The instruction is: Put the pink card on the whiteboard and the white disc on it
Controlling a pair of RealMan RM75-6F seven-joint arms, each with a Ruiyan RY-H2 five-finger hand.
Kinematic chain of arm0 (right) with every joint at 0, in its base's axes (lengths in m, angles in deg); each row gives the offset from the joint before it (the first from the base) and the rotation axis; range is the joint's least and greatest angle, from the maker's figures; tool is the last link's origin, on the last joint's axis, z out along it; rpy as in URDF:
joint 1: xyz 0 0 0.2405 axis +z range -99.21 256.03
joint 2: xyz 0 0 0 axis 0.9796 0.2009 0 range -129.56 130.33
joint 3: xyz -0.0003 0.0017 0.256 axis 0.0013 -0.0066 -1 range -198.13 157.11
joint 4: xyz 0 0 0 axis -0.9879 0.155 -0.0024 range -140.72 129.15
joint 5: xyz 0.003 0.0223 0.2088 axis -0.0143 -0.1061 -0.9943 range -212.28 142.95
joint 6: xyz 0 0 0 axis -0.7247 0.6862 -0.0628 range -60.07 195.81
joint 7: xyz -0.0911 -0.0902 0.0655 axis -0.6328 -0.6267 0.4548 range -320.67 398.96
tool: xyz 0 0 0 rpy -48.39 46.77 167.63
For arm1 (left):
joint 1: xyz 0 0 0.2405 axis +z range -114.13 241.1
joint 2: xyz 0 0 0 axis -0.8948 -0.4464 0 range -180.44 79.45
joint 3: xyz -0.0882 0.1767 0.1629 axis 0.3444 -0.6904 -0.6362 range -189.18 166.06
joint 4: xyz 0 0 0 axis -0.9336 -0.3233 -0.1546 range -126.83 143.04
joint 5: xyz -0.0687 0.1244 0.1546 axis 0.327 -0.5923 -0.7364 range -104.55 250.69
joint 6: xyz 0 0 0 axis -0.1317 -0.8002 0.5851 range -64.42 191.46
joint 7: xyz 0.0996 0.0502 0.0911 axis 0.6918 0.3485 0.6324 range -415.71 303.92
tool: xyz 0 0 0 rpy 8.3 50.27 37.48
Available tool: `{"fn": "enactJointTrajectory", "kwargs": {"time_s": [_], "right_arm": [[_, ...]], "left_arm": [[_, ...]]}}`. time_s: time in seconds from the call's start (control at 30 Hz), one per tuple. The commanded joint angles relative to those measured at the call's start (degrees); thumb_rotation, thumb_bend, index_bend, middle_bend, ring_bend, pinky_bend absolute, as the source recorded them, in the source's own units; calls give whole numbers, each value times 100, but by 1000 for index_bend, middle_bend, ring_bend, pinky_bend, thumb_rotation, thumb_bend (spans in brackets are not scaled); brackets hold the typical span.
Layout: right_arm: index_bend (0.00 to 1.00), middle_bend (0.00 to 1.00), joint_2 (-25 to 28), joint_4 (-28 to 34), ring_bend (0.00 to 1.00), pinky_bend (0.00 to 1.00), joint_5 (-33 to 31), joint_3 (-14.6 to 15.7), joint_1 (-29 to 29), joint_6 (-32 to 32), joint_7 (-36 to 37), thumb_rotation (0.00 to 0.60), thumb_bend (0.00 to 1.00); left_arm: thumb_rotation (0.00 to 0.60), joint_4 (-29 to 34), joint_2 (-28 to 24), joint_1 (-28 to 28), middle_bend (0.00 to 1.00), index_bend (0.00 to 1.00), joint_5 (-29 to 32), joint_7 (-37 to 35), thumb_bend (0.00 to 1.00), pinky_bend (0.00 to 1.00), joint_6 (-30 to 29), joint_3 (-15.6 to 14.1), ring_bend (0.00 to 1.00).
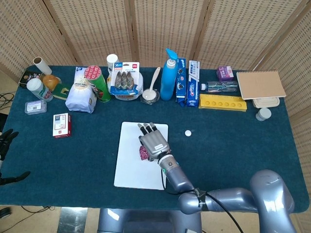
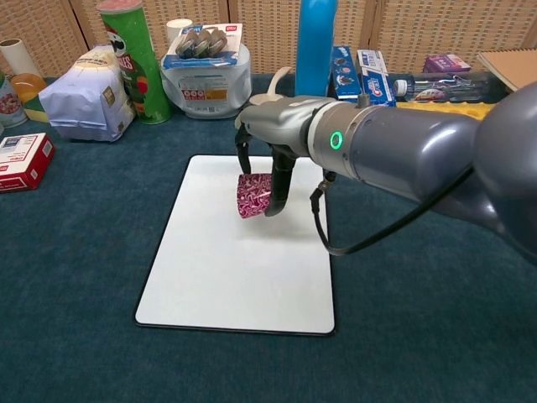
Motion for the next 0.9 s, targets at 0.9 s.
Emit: {"fn": "enactJointTrajectory", "kwargs": {"time_s": [0.9], "right_arm": [[328,52,1159,-1012,6,6,1039,631,-892,850,2014,600,227]], "left_arm": [[600,5,16,-9,0,0,-11,16,54,0,-4,20,0]]}}
